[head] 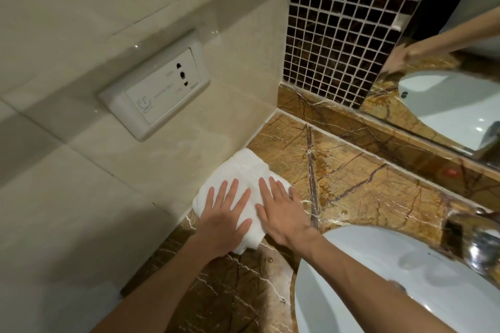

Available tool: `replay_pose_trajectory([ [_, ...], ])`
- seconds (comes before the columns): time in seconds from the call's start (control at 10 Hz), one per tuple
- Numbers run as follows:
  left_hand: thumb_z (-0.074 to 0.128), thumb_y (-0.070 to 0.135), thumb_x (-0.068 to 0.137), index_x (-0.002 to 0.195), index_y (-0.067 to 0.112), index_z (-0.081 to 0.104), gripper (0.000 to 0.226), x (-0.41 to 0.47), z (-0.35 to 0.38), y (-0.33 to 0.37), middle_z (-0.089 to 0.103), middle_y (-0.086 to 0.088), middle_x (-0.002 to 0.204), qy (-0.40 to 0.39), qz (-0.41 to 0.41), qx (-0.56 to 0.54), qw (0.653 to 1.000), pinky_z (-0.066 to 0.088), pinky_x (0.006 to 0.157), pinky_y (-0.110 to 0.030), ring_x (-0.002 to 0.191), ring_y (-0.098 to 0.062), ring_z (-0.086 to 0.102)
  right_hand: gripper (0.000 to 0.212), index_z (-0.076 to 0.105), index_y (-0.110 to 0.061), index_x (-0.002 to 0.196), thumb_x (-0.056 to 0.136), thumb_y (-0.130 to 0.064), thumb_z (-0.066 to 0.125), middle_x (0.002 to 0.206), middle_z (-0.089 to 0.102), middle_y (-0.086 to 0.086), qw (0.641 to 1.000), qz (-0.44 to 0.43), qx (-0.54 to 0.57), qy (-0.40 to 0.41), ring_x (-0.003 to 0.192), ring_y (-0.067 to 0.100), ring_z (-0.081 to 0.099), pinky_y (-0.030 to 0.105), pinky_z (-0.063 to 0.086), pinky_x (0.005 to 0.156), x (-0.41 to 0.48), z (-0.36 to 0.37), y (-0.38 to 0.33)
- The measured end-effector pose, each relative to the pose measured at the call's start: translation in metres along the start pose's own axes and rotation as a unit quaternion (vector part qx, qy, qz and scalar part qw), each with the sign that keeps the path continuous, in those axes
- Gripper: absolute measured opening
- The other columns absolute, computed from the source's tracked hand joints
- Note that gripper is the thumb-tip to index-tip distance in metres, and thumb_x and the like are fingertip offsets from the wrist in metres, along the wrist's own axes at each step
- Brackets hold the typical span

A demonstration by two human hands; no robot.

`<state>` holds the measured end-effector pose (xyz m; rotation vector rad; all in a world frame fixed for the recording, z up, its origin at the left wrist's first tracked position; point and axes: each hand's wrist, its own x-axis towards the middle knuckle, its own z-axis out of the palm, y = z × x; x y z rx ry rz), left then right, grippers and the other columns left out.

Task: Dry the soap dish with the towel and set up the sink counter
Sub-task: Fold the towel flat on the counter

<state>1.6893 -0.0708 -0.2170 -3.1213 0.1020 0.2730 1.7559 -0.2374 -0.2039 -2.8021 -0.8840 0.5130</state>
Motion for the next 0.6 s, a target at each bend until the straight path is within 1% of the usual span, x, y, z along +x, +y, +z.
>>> replay_pose_trajectory([
  [0.1, 0.028, 0.052, 0.092, 0.146, 0.018, 0.035, 0.065, 0.000, 0.002, 0.001, 0.036, -0.018, 0.151, -0.001, 0.002, -0.002, 1.000, 0.028, 0.110, -0.061, 0.138, -0.040, 0.035, 0.061, -0.007, -0.018, 0.152, 0.100, -0.044, 0.014, 0.161, 0.001, 0.013, 1.000, -0.002, -0.009, -0.016, 0.148, 0.028, 0.003, 0.048, 0.004, 0.119, 0.006, -0.004, 0.001],
  [0.2, 0.027, 0.050, 0.092, 0.148, 0.017, 0.031, 0.065, 0.003, 0.001, 0.001, 0.028, -0.018, 0.154, -0.004, 0.005, -0.004, 1.000, 0.019, 0.111, -0.061, 0.140, -0.041, 0.029, 0.061, -0.008, -0.019, 0.151, 0.101, -0.043, 0.015, 0.162, -0.002, 0.012, 0.999, 0.000, -0.008, -0.032, 0.148, 0.028, 0.001, 0.049, 0.005, 0.119, 0.007, -0.007, 0.001],
  [0.3, 0.015, 0.054, 0.092, 0.151, 0.026, -0.001, 0.068, 0.004, 0.004, -0.001, -0.013, -0.008, 0.158, -0.017, 0.004, -0.014, 1.000, -0.010, 0.115, -0.051, 0.147, -0.034, -0.008, 0.061, -0.010, -0.020, 0.151, 0.101, -0.043, 0.015, 0.161, -0.003, 0.012, 0.999, 0.007, 0.003, -0.038, 0.148, 0.029, -0.001, 0.050, 0.003, 0.119, 0.004, -0.008, 0.000],
  [0.4, 0.017, 0.054, 0.094, 0.150, 0.028, -0.011, 0.068, 0.003, -0.002, 0.000, -0.025, -0.003, 0.156, -0.026, -0.010, -0.036, 0.999, -0.018, 0.115, -0.049, 0.145, -0.028, -0.021, 0.061, -0.007, -0.020, 0.151, 0.100, -0.043, 0.017, 0.161, -0.001, 0.015, 0.999, 0.017, 0.037, -0.020, 0.148, 0.032, 0.003, 0.053, 0.004, 0.118, 0.000, -0.013, -0.003],
  [0.5, 0.022, 0.052, 0.096, 0.151, 0.026, -0.004, 0.066, 0.000, -0.021, 0.007, -0.016, -0.005, 0.161, -0.019, -0.032, -0.073, 0.997, -0.010, 0.117, -0.049, 0.147, -0.026, -0.014, 0.058, 0.001, -0.019, 0.150, 0.100, -0.041, 0.020, 0.159, 0.007, 0.019, 0.998, 0.034, 0.050, 0.029, 0.145, 0.035, 0.015, 0.056, 0.013, 0.116, -0.009, -0.017, -0.006],
  [0.6, 0.026, 0.050, 0.096, 0.152, 0.024, 0.010, 0.064, -0.004, -0.043, 0.013, -0.001, -0.007, 0.162, 0.002, -0.059, -0.089, 0.994, 0.004, 0.119, -0.046, 0.149, -0.026, 0.002, 0.056, 0.008, -0.017, 0.150, 0.100, -0.040, 0.021, 0.155, 0.019, 0.024, 0.997, 0.050, 0.046, 0.045, 0.142, 0.038, 0.023, 0.055, 0.018, 0.115, -0.015, -0.025, -0.005],
])
